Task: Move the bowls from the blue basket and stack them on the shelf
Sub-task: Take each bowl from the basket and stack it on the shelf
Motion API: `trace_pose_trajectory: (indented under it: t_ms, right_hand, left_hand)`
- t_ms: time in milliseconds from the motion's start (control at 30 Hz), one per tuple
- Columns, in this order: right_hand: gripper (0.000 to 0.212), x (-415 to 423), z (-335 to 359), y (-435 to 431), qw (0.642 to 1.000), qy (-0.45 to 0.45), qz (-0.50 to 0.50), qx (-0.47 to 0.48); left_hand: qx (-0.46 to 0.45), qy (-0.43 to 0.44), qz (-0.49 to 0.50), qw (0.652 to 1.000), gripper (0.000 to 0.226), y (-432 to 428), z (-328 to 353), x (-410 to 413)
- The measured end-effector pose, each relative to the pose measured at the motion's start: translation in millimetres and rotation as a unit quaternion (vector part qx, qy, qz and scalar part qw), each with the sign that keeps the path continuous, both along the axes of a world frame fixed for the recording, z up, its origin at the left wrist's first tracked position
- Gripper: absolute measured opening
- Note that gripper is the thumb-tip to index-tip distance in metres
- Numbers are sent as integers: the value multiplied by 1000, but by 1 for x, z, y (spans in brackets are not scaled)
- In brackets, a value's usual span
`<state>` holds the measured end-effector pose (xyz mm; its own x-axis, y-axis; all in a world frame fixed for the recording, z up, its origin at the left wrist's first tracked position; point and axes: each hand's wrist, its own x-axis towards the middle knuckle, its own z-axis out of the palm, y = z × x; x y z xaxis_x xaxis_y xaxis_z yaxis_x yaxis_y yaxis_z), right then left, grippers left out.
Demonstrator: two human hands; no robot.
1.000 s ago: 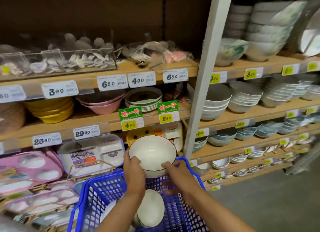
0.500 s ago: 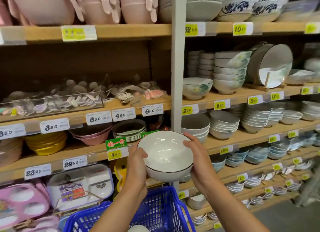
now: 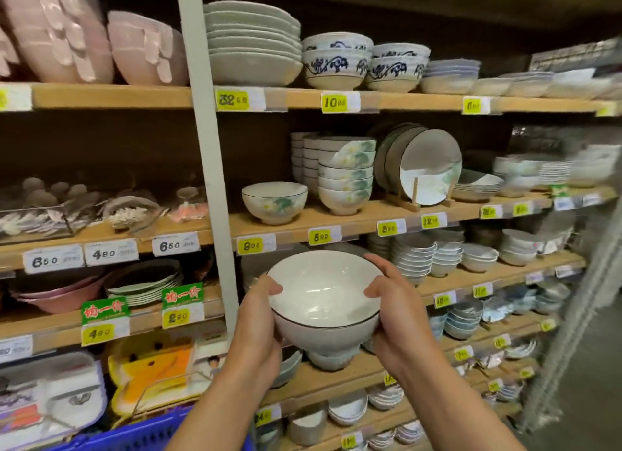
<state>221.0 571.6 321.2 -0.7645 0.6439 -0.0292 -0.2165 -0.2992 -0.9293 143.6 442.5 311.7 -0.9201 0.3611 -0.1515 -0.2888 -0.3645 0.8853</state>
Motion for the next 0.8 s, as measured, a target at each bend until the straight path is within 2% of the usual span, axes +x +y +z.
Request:
trace_pose_trajectory:
  t_ms: [233, 367, 533, 733, 800]
  right_hand:
    - [51, 1, 18, 50, 999, 3, 37, -24]
    - [52, -21, 25, 70, 997, -7, 68, -46]
    - [61, -64, 37, 89, 992, -22, 108, -58]
    - [56, -122, 53, 104, 965, -37, 248, -70]
    - [58, -141, 58, 108, 956, -46, 283, -66]
  left_hand:
    - [-14, -1, -17, 1000, 34, 37, 21, -3]
    - [-25, 12, -18, 999, 33, 48, 28, -22]
    - [18, -12, -44, 999, 36, 51, 37, -60]
    - [49, -39, -135, 989, 53, 49, 46, -111]
    - [36, -26, -162, 986, 50, 48, 50, -124]
